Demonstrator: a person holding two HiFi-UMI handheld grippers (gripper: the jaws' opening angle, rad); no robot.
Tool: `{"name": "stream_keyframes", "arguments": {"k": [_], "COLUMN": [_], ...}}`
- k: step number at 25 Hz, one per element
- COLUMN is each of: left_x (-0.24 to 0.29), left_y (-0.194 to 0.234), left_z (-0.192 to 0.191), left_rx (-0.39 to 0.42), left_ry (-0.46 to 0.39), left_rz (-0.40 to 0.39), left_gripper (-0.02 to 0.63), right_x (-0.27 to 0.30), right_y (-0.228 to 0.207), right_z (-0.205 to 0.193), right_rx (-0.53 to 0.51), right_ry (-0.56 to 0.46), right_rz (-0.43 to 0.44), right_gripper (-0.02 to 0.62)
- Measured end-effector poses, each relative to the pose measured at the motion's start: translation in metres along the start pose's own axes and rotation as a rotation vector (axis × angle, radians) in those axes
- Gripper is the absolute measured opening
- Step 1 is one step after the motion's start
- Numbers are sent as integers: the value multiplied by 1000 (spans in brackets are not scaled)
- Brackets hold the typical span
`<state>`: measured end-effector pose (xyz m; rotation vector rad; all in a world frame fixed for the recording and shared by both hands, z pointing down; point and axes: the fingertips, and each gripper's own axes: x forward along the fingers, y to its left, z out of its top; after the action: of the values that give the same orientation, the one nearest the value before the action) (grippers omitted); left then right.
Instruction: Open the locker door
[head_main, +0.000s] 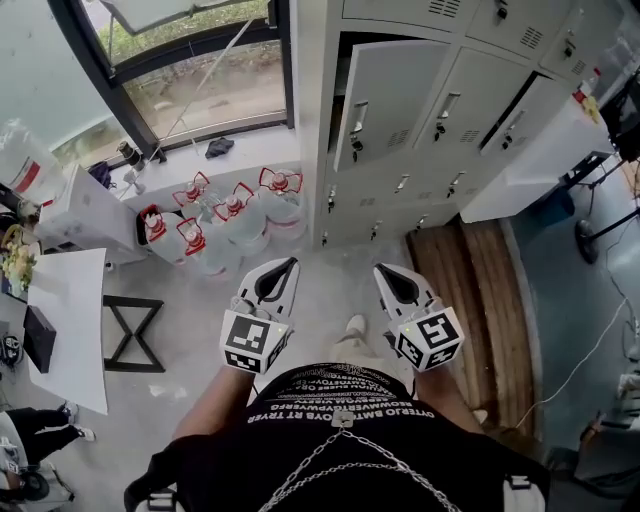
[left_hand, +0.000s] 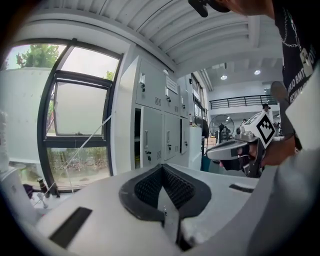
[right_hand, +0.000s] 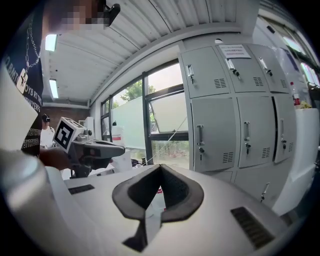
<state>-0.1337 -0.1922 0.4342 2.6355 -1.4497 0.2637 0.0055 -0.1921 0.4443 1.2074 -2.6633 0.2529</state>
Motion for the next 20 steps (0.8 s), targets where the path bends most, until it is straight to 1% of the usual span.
{"name": "stream_keyframes", "arguments": {"k": [5, 8, 11, 18, 20], "left_x": [39, 64, 84, 124, 133], "left_y": [7, 15, 18, 22, 22], "left_z": [19, 32, 42, 49, 52], "left_rx": [21, 32, 24, 16, 16], "left_ry": [-2, -10, -22, 2, -4], "left_rz": [41, 80, 126, 233, 257], "left_gripper": [3, 3, 3, 3, 3], "right_x": [30, 47, 59, 88, 98], "right_y": [-38, -61, -85, -135, -146], "right_z": [16, 23, 30, 50, 54], "right_rx": [-5, -13, -21, -48, -54], "right_ry": [-19, -24, -17, -35, -39], "right_rz": [60, 105, 145, 248, 277], "right_gripper": [-3, -3, -3, -3, -3]}}
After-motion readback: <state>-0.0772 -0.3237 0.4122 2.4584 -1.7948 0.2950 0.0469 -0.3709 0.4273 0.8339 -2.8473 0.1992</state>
